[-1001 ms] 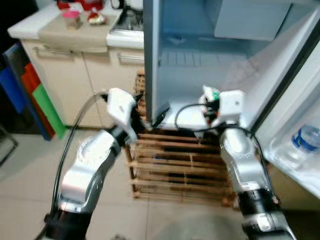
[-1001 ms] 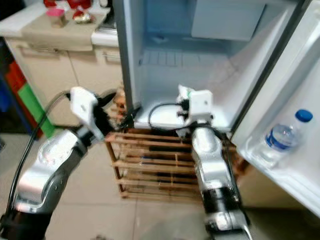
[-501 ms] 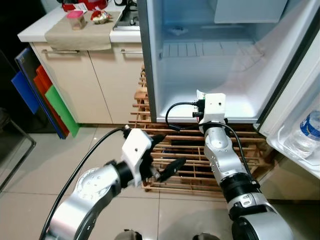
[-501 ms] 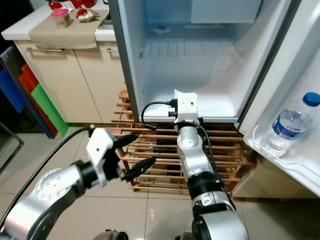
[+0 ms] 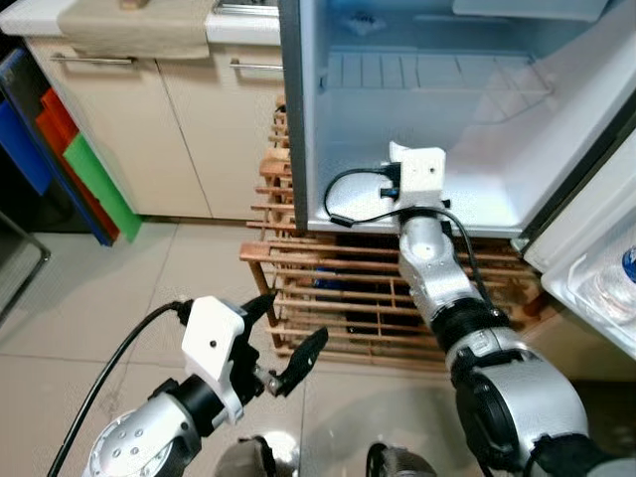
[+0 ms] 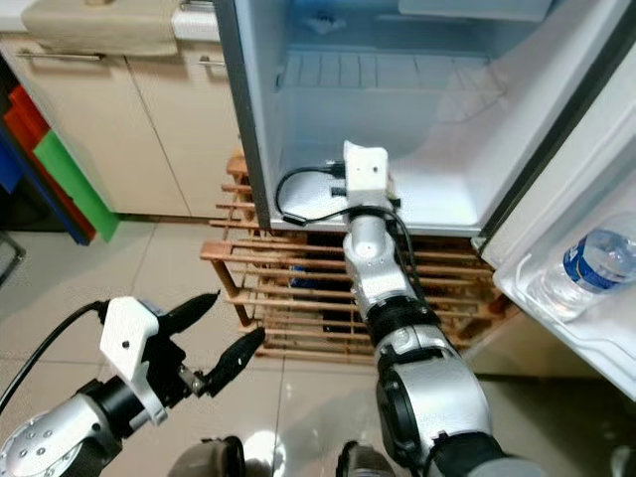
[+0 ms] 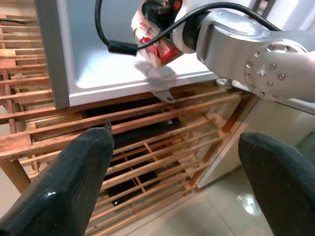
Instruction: Restocking fridge
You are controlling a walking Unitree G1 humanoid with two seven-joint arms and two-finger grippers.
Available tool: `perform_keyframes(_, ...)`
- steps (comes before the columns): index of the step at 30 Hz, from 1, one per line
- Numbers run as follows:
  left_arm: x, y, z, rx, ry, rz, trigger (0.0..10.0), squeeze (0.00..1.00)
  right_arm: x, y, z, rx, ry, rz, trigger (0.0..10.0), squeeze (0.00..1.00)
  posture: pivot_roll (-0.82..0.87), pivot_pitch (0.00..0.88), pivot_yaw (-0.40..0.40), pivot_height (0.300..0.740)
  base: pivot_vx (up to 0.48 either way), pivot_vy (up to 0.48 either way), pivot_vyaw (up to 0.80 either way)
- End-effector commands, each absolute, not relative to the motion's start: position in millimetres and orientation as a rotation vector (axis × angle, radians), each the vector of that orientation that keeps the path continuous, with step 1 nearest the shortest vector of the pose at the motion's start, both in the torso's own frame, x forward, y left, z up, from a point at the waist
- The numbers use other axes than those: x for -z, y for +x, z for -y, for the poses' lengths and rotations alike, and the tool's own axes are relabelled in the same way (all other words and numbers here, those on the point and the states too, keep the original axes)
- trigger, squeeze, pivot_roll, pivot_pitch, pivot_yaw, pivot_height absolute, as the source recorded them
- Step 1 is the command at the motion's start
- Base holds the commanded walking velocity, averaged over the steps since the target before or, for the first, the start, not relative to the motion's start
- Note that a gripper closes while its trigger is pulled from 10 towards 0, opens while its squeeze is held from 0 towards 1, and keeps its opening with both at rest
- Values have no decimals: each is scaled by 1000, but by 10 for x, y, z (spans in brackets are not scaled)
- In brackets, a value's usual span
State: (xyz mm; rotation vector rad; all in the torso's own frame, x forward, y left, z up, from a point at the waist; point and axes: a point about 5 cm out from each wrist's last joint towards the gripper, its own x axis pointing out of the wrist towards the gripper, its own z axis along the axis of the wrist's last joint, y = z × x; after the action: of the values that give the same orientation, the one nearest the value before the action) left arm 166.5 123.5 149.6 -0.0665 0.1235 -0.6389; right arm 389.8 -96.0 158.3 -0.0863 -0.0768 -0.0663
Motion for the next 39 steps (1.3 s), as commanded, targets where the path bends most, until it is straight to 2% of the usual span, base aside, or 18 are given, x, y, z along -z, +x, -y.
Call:
perform_keyframes(1,-1522,1627,-1230,622,-61,-129,10000,0,-1673,3955,952,76,47,63,10000,0,247,213,-6,740,0,0,0)
perform_keyframes(2,-1533,1615,-1250,604,-57,-129,10000,0,-1702,3985,961,85,139,36,10000,0,262,219,-7,740,0,0,0)
perform_keyframes(8,-1556,1548,-1272,581,-49,-138,10000,0,-1758,4029,929,65,243,1,10000,0,294,234,-2,740,0,0,0)
perform_keyframes(22,-1589,1450,-1269,557,-27,-158,10000,0,-1665,4010,817,35,265,-67,10000,0,316,258,7,740,0,0,0)
perform_keyframes(27,-1567,1561,-1234,556,-39,-141,10000,0,-1881,4027,668,6,217,38,10000,0,260,232,-13,740,0,0,0)
perform_keyframes(32,-1549,1734,-1222,545,-79,-123,10000,0,-1890,3968,675,3,141,151,10000,0,219,195,-31,740,0,0,0)
perform_keyframes(34,-1497,1879,-1251,502,-85,-119,10000,0,-1796,3837,824,11,90,255,10000,0,171,156,-42,740,0,0,0)
perform_keyframes(39,-1484,2035,-1282,463,-114,-99,10000,0,-1729,3637,1046,47,28,333,10000,0,143,121,-42,740,0,0,0)
